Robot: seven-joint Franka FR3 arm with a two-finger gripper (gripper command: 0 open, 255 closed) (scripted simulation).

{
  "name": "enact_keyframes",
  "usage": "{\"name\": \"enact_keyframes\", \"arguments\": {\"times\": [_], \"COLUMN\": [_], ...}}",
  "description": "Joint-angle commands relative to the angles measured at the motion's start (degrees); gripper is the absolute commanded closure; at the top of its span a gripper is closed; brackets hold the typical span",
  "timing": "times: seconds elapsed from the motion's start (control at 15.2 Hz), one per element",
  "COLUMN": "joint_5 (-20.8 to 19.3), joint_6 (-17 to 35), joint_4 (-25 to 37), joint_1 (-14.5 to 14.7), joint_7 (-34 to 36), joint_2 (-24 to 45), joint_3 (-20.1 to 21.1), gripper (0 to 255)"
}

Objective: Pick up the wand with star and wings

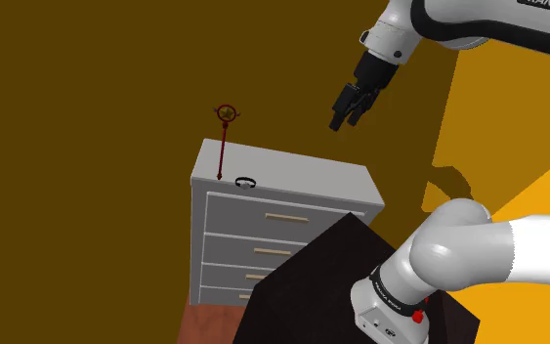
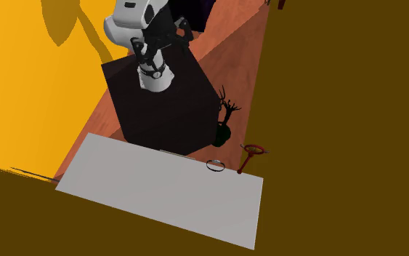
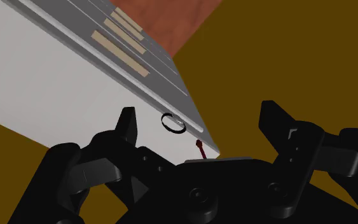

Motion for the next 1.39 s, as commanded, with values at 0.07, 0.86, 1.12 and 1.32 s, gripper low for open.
{"name": "enact_keyframes", "arguments": {"times": [0.07, 0.86, 1.12, 1.32], "joint_5": [-0.46, -4.73, -6.41, -8.01], "joint_6": [0.62, 1.26, -0.84, -3.07], "joint_4": [1.69, 27.05, 37.35, 45.76], "joint_1": [0.54, 6.02, 7.4, 8.52], "joint_7": [-1.69, -19.57, -24.49, -27.87], "joint_2": [3.04, 36.97, 47.54, 55.45], "joint_3": [-0.29, -0.44, 0.79, 1.95], "gripper": [0, 0, 0, 0]}}
